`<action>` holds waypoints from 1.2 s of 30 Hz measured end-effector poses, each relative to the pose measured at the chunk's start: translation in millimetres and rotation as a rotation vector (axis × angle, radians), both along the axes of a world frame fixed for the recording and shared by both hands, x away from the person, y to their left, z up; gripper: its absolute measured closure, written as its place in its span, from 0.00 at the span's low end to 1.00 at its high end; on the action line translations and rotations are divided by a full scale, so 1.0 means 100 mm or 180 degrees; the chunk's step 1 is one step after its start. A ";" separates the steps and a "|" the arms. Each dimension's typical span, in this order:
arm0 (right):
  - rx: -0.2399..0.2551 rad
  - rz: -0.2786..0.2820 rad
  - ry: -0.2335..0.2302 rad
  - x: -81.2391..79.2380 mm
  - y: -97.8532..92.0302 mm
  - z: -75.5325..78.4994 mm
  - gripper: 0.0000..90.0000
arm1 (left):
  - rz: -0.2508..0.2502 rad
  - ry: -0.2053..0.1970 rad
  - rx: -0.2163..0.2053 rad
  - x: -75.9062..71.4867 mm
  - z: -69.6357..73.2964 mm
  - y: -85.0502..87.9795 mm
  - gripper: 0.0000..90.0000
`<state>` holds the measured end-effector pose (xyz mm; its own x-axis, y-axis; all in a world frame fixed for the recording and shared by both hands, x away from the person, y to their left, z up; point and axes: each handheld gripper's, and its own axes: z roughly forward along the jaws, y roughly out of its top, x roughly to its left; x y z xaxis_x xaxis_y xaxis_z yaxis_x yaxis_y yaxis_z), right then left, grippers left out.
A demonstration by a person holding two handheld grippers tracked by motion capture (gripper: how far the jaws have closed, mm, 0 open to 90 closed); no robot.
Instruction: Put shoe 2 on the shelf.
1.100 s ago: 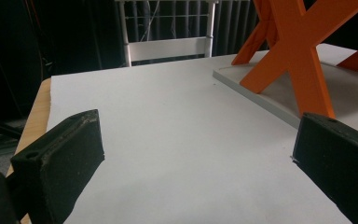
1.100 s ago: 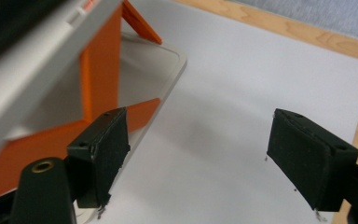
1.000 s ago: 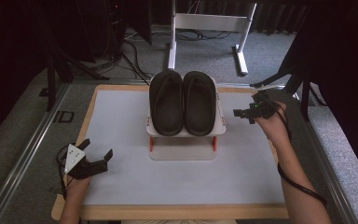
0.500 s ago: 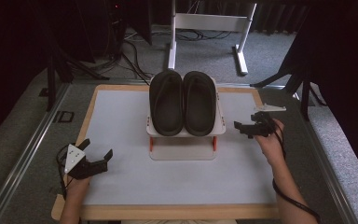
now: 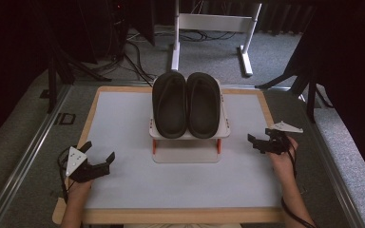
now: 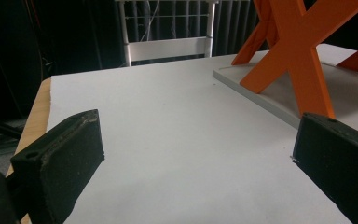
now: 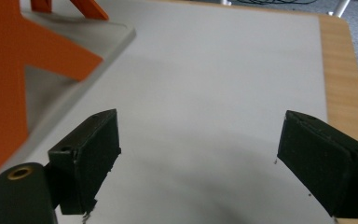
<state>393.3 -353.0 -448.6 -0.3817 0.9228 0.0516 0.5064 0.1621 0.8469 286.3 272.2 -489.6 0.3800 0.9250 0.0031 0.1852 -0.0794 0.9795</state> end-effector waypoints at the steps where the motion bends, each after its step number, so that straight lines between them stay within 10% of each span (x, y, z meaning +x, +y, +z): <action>1: 0.0014 -0.0030 -0.0009 -0.03 -0.03 -0.03 0.13 | 0.0001 0.0000 -0.0001 0.00 0.00 0.00 0.01; 15: 0.0068 -0.0123 -0.0393 -0.31 -0.21 -0.19 0.13 | 0.0002 -0.0003 -0.0007 0.00 0.00 0.00 0.01; 36: -0.0191 -0.0175 -0.0319 -0.38 -0.16 -0.28 0.15 | 0.0000 0.0003 0.0006 0.00 0.00 0.00 0.01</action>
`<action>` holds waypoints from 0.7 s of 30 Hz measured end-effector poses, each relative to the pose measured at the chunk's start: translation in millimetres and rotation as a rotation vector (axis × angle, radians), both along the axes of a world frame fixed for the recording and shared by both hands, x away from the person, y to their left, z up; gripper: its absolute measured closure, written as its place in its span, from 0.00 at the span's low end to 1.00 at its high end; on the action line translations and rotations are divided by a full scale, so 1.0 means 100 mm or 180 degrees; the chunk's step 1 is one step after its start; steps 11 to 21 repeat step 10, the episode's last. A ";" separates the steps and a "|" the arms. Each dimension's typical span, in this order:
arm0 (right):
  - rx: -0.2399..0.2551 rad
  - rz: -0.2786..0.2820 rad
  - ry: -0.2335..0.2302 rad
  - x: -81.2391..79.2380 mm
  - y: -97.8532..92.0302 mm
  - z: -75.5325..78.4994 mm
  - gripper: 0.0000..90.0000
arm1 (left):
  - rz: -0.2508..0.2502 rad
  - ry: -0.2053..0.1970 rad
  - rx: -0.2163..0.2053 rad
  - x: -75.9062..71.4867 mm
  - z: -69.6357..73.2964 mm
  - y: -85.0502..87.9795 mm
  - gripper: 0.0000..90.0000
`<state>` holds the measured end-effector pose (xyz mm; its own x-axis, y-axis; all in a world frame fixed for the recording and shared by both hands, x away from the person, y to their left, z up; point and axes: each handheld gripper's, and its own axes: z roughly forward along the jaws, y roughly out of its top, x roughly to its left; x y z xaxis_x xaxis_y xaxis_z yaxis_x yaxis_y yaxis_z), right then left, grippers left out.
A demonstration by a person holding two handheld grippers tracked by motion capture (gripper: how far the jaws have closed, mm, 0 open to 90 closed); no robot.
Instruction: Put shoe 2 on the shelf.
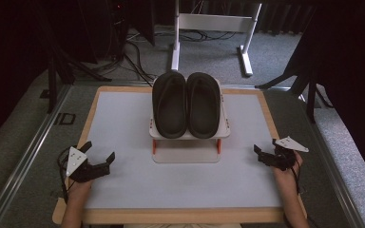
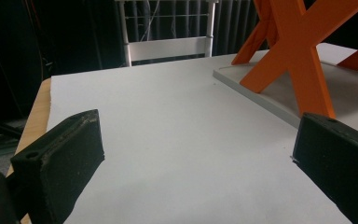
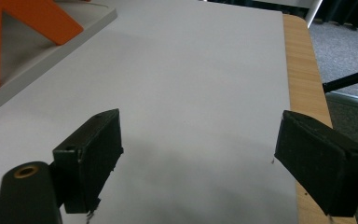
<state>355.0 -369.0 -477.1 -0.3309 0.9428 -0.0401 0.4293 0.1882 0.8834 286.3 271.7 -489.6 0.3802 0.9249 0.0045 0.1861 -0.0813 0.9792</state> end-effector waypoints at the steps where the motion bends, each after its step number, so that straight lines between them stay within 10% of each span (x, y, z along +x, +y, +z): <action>1: 0.0000 0.0008 0.0003 0.00 0.00 0.00 0.15 | -0.0001 -0.0001 -0.0001 0.00 0.00 0.00 0.01; 21: 0.0085 -0.0057 0.0062 0.02 -0.03 0.00 0.15 | -0.0006 -0.0002 0.0002 0.00 0.00 0.00 0.01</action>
